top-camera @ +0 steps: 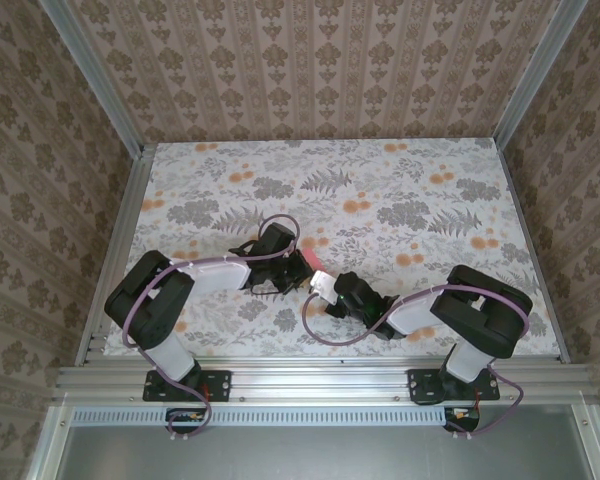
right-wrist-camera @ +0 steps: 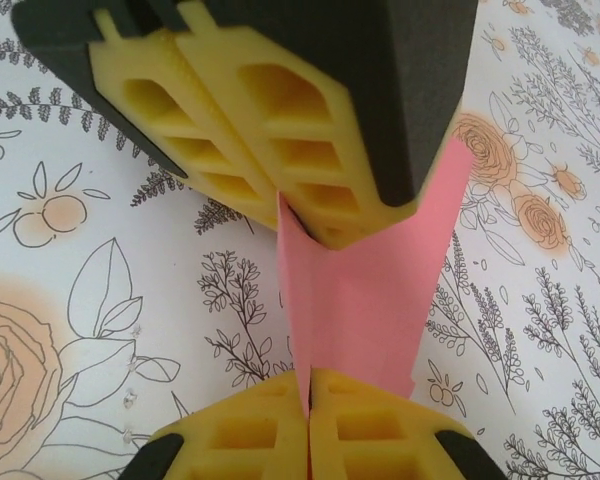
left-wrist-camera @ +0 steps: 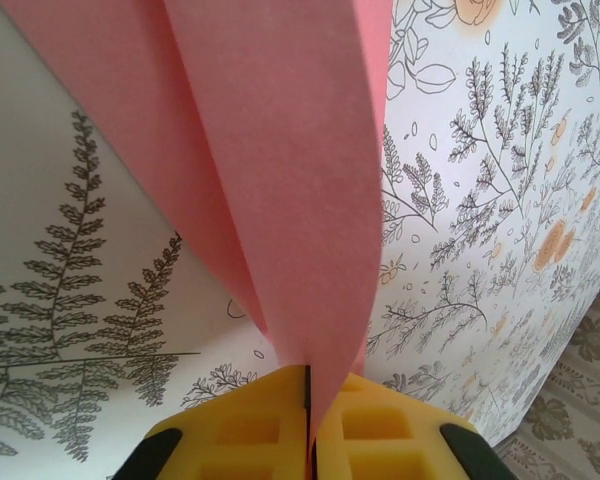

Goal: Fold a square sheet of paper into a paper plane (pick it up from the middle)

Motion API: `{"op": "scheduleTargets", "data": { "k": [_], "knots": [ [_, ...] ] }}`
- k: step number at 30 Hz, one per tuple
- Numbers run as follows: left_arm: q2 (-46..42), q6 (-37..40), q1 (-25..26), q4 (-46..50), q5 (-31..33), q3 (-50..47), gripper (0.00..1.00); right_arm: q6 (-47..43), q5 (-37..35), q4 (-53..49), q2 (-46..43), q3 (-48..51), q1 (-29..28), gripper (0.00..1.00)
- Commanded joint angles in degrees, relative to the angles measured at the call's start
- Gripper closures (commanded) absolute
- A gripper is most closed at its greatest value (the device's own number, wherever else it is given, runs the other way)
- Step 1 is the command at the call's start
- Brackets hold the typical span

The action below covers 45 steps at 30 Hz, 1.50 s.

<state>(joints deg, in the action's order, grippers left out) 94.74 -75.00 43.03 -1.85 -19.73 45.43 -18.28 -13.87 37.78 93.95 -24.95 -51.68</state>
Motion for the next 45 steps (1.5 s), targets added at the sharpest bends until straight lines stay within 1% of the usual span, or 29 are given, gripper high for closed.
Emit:
{"op": "scheduleTargets", "data": {
  "k": [1,3,4,5,7,9,13,16,22,26,31,33,37,39,45],
  "knots": [
    [-1.7,1.2,-0.5,2.3,-0.2,1.4,0.84,4.2,-0.8,0.3,0.8,0.8,0.3,0.95],
    [-2.4,1.4,-0.6,2.9,0.5,1.3,0.81,6.2,0.7,-0.3,0.7,0.7,0.5,0.98],
    [-2.9,1.4,-0.6,3.5,1.0,1.2,0.77,7.5,1.6,-0.7,0.6,0.6,0.8,0.99],
    [-3.6,1.6,-0.6,4.3,1.8,1.0,0.71,8.9,2.9,-1.3,0.6,0.5,1.0,1.00],
    [-5.2,1.9,-0.7,5.3,2.9,0.6,0.66,12.3,6.2,-3.4,0.0,-0.2,2.2,1.00],
    [-7.2,2.3,-0.8,7.0,4.5,0.0,0.60,16.7,10.4,-4.5,-0.4,-0.6,4.2,1.00],
    [-12.1,2.6,-1.0,7.7,7.6,-2.4,0.47,25.0,21.3,-5.4,-1.0,-1.2,8.6,1.00],
    [-15.1,3.4,-1.0,9.3,9.5,-3.4,0.45,31.7,28.1,-4.6,-0.1,-1.3,12.0,1.00],
    [-17.8,4.6,-0.8,10.5,10.6,-4.6,0.44,39.4,37.7,-5.3,1.5,-2.9,17.0,1.00],
    [-17.6,5.8,-0.6,10.0,10.1,-4.5,0.49,41.6,41.2,-8.9,2.4,-5.3,18.2,1.00],
    [-15.0,6.8,-0.1,7.5,8.5,-3.4,0.56,44.6,43.6,-15.6,5.3,-9.1,19.9,1.00],
    [-13.4,7.2,0.0,5.3,7.3,-2.8,0.58,46.4,44.6,-15.8,6.1,-9.5,20.5,1.00],
    [-9.6,7.8,0.1,3.5,5.7,-0.7,0.62,50.9,45.7,-14.3,7.1,-9.3,21.4,1.00],
    [-7.6,7.5,0.2,1.6,4.9,0.1,0.63,52.5,45.5,-13.0,7.6,-8.8,21.5,1.00],
    [-2.2,7.9,0.2,-0.7,3.7,4.0,0.65,54.2,44.0,-9.6,8.1,-6.9,21.7,0.99]
  ]
}}
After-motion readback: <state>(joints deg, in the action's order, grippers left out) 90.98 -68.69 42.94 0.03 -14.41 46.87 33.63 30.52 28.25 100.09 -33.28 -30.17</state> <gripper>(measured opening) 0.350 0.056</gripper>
